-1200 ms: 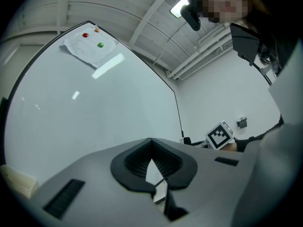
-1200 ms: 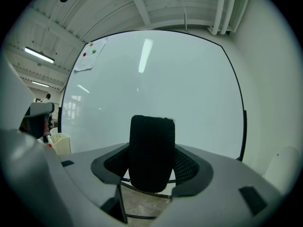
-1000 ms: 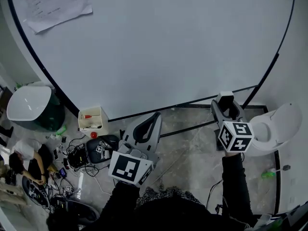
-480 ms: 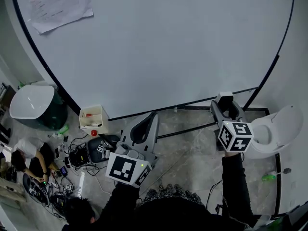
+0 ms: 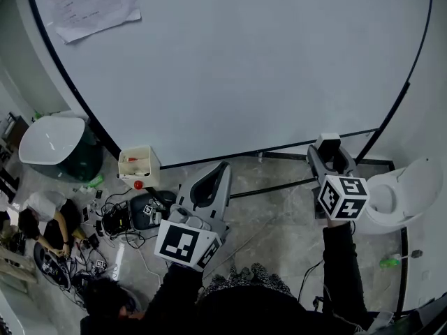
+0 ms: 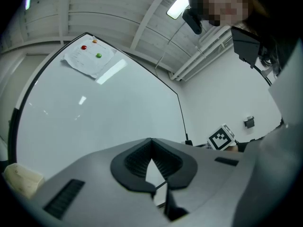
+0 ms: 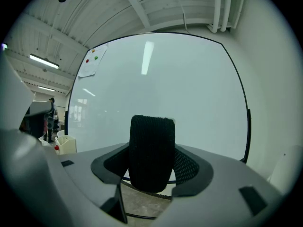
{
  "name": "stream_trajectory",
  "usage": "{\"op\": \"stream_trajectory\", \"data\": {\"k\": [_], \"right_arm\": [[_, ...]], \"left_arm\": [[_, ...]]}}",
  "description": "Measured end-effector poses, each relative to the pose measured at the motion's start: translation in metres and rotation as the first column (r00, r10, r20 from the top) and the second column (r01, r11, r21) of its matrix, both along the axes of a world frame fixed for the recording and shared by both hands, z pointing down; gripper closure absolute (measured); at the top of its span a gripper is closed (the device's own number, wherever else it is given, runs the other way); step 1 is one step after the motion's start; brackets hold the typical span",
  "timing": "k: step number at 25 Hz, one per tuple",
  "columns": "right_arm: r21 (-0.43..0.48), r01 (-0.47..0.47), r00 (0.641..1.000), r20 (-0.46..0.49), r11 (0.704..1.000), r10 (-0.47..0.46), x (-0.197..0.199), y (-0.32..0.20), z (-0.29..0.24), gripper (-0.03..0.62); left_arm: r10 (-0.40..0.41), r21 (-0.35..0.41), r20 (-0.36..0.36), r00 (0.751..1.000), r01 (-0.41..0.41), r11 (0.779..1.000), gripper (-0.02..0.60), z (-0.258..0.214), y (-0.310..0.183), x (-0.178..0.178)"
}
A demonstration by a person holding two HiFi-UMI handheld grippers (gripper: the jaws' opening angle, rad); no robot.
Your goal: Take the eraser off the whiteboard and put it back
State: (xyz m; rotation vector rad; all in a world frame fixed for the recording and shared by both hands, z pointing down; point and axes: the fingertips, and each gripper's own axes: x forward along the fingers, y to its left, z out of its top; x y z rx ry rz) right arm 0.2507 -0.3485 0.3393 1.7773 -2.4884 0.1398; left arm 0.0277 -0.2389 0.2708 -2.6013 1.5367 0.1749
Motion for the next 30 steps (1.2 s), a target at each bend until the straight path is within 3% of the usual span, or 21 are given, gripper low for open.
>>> {"op": "stream_trajectory", "data": {"k": [13,18,22,30], "right_arm": [[-0.014,0.121,0.992,0.024,0.993,-0.120,-0.024,-0.005,0.006,0.326],[-0.025,0.198,0.979,0.041,0.980,-0.197,-0.044,-0.003,0.007,0.326],[-0.017,0.230,0.972,0.050,0.973,-0.229,-0.057,0.001,0.008,0.326],[-0.005,0.343,0.938,0.056,0.939,-0.342,-0.122,0.009,0.003,0.326]], "left_arm": [[-0.148,-0.016,0.016,0.989,0.149,0.989,0.575,0.004,0.027,-0.011],[-0.246,-0.026,0.027,0.969,0.247,0.969,0.575,0.004,0.051,-0.025],[-0.280,-0.028,0.048,0.959,0.282,0.959,0.575,0.008,0.066,-0.032],[-0.374,-0.025,0.057,0.926,0.376,0.926,0.575,0.007,0.091,-0.066]]}}
